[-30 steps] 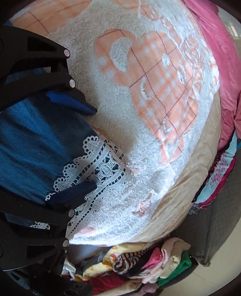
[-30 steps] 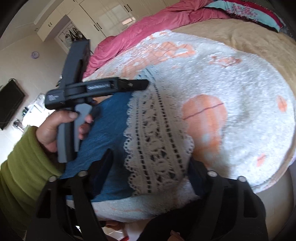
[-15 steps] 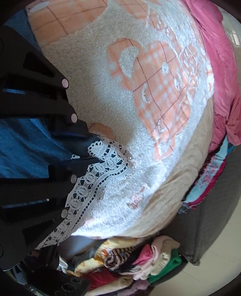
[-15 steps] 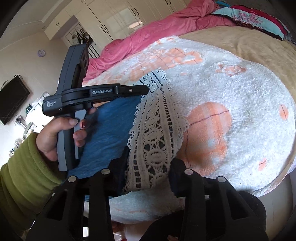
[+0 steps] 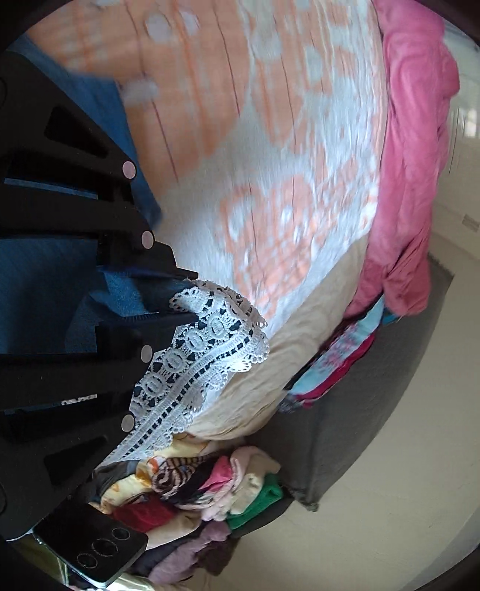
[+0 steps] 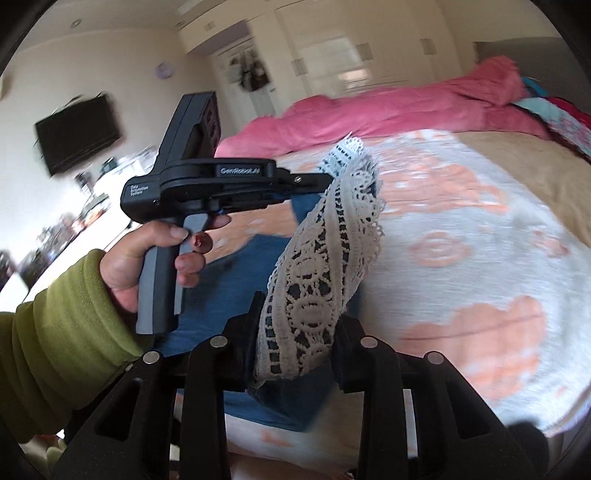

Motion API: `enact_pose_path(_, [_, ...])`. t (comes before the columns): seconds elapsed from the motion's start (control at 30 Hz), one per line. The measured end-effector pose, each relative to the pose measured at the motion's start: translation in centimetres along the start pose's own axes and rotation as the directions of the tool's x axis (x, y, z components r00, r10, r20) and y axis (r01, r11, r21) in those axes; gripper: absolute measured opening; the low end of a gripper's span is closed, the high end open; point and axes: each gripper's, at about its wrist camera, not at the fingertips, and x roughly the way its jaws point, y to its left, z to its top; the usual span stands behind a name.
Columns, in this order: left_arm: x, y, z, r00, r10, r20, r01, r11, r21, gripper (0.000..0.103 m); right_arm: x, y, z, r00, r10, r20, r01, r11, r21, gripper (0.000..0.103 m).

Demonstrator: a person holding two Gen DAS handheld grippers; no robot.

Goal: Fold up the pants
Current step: 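Lift the lace-trimmed leg with both tools and fold it over onto the pants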

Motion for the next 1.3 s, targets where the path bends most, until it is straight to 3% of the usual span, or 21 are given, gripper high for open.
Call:
enact_pose_path(0.1, [-2.5,3.2,-1.2,0.999,0.038,0.026,-0.036,0.995,-0.091,0.022,2.8,2.6,-0.7,0.998,0.005,-0.062,-0.01,0.997,-0.077,0.031])
enact_pose_path(0.17, [-4.1,4.9,-2.1,0.998,0.06,0.029,-0.054,0.983,-0.177,0.056,5.4,4.0,-1.6,0.992,-0.024,-0.122,0.008,0.992,-0.129,0.033])
enact_pose_path(0.27, [-7.3,6.6,-3.6,0.995,0.076,0.071,-0.057,0.969,-0.24,0.063,7.5,7.0,-3.5,0.981,-0.109,-0.162,0.061,0.959,-0.277,0.038])
enact_pose_path(0.33, [-9.0,7.6,-4.6,0.992,0.08,0.1,-0.048,0.954,-0.294,0.069,8.0,8.8,-4.6,0.977,-0.15,-0.149,0.084,0.922,-0.379,0.052])
enact_pose_path(0.4, [-9.7,8.3,-5.6,0.992,0.073,0.101,-0.036,0.943,-0.33,0.074,8.2,10.2,-5.4,0.976,-0.175,-0.133,0.096,0.884,-0.458,0.054])
enact_pose_path(0.53, [-9.4,9.6,-7.0,0.995,0.079,0.065,-0.048,0.918,-0.395,0.074,8.2,11.4,-6.6,0.973,-0.203,-0.106,0.119,0.845,-0.521,0.062])
enact_pose_path(0.77, [-8.2,9.6,-6.6,0.996,0.086,0.025,-0.069,0.915,-0.397,0.074,7.2,11.0,-5.7,0.982,-0.188,-0.038,0.145,0.857,-0.495,0.062])
enact_pose_path(0.83, [-7.5,9.6,-6.5,0.996,0.085,0.003,-0.077,0.912,-0.404,0.073,7.2,11.5,-5.9,0.985,-0.168,-0.042,0.125,0.857,-0.5,0.053])
enact_pose_path(0.93, [-6.8,10.0,-6.5,0.995,0.098,-0.019,-0.097,0.902,-0.42,0.056,7.8,11.6,-5.9,0.989,-0.109,-0.097,0.05,0.879,-0.474,0.038])
enact_pose_path(1.03, [-6.4,10.6,-6.5,0.996,0.082,-0.026,-0.085,0.89,-0.449,0.05,8.0,10.3,-5.7,0.989,-0.052,-0.139,-0.008,0.916,-0.401,0.03])
enact_pose_path(1.13, [-6.1,11.0,-6.3,0.997,0.073,-0.033,-0.08,0.878,-0.472,0.049,7.3,8.9,-5.2,0.99,0.021,-0.142,-0.069,0.939,-0.338,0.028])
enact_pose_path(1.3, [-5.6,11.0,-5.7,0.996,0.082,-0.044,-0.093,0.875,-0.474,0.045,6.8,9.2,-5.8,0.99,0.048,-0.136,-0.091,0.941,-0.327,0.029])
